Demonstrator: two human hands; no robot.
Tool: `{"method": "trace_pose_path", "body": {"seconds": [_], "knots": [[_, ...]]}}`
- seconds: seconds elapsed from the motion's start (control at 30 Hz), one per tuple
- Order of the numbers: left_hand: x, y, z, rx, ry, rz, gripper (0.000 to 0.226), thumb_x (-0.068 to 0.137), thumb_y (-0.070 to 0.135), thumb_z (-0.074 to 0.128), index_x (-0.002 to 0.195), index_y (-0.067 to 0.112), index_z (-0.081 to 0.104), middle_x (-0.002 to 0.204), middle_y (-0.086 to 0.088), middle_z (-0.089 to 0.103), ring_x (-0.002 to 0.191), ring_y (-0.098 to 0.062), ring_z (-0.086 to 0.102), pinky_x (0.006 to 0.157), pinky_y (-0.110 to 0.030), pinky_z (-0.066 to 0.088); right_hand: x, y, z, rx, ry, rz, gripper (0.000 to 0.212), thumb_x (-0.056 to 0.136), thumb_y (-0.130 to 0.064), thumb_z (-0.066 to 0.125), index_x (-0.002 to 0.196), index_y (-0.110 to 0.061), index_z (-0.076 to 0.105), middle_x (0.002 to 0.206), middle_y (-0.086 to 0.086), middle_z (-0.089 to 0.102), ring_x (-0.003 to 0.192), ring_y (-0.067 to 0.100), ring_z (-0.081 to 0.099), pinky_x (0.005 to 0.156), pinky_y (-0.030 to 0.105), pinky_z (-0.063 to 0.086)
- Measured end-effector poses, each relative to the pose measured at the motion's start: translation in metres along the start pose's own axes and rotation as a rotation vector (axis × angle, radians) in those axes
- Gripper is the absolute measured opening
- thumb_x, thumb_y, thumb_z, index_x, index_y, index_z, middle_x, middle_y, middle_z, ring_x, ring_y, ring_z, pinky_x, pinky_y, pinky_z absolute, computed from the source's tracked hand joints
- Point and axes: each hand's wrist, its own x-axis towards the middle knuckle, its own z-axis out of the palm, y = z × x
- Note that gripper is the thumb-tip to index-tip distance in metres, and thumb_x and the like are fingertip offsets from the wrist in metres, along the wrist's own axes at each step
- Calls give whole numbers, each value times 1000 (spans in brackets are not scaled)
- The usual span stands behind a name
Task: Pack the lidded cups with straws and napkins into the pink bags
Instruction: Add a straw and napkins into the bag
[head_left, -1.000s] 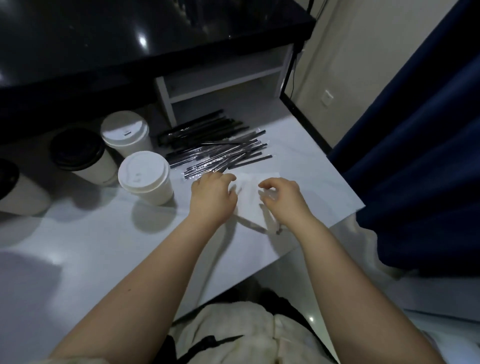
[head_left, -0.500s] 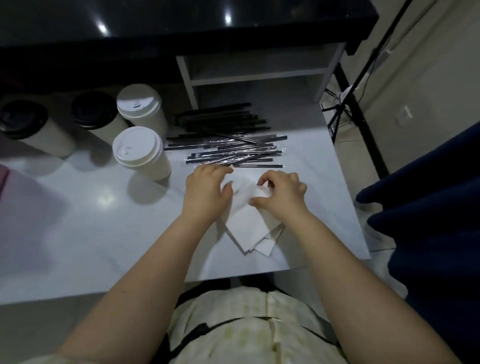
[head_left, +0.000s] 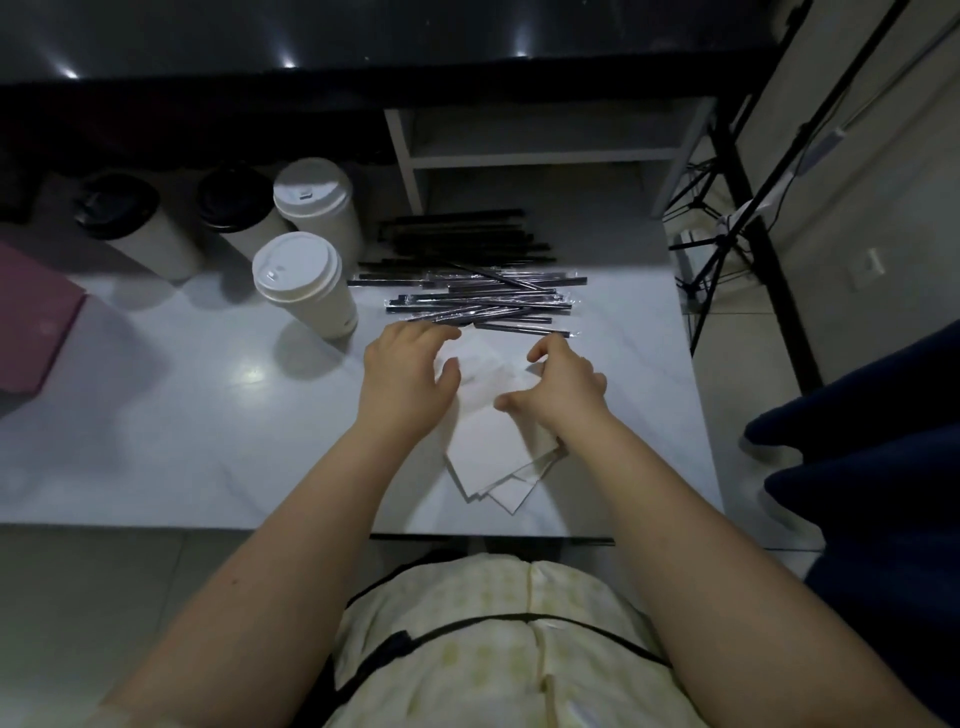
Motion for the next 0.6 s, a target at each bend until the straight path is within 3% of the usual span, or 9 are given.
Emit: {"method": "trace_pose_path", "body": {"seconds": [0.13,0.27,0.4,0.6], "knots": [[0,3,-1,0,9,9,33,88,21,62,121,19,65,121,-2,64,120,-27,50,99,-41,37,0,0,-2,27,-55,50,51,60,-39,88,81,-30,43,90,-17,52,98,19,46,79,32,29],[1,6,-1,-9,16,5,34,88,21,62,122,20,64,121,-2,63,121,-26,48,98,-39,33,0,-2,-11,31,-132,27,39,61,-30,89,72,-24,52,76,-14,52,81,17,54,87,36,44],[1,9,-3,-21,15,-2,35,88,22,61,123,20,63,120,-2,63,121,-26,48,98,-39,34,-8,-4,-22,245,-210,-110,28,70,-15,83,68,-22,55,66,-8,52,65,12,50,57,25,40],[-9,7,-17,-43,50,-53,36,89,19,61,125,18,63,124,-3,63,121,-28,50,101,-43,37,-18,-15,-36,445,-196,-320,25,77,-5,74,73,-22,55,72,-13,57,70,7,52,68,25,43]]}}
